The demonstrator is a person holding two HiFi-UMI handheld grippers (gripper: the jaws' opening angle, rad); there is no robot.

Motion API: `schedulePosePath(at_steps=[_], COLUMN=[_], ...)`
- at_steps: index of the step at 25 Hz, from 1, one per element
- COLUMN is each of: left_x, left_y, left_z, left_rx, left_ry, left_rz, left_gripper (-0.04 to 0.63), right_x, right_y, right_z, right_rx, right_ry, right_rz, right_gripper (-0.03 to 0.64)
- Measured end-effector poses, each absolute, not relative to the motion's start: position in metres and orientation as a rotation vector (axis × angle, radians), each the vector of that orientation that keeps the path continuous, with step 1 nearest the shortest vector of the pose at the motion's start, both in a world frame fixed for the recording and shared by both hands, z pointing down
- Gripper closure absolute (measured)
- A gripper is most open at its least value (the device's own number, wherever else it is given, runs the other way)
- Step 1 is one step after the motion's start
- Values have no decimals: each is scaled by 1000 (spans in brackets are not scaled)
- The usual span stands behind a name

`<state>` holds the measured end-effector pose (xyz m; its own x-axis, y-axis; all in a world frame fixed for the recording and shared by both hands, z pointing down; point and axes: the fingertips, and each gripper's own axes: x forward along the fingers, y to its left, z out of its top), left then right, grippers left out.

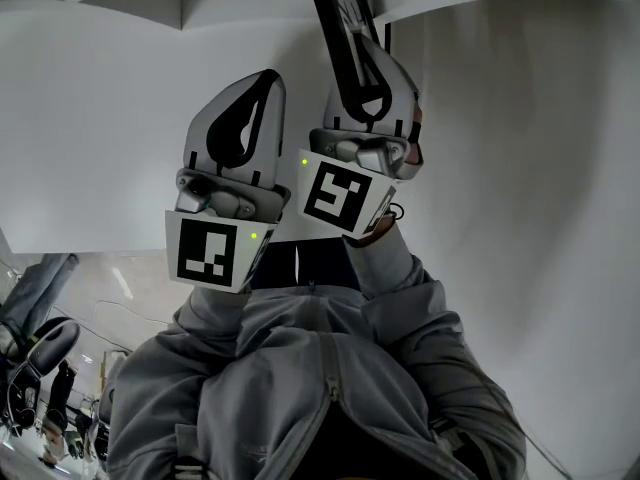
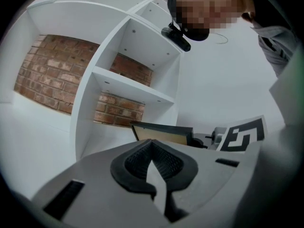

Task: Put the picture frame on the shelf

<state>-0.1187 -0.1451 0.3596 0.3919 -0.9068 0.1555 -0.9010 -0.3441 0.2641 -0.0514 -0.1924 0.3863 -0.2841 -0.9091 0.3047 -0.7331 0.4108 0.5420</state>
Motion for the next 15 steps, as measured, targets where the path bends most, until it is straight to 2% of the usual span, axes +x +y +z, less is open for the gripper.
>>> schedulePosePath(at_steps=[11,15], left_x=[-96,-107], left_y=[-157,-148], left_z=[347,349], left_rx=[2432,2537], left_ry=[-1376,-1389], left_rz=[-82,37], left_gripper=[588,586], right_x=[-38,-50], right_y=[-212,-202], right_z=[386,399], right_rx=[1331,1315], right_ry=[-2061,-2057], right_rz=[-473,-492], right_gripper=[584,584])
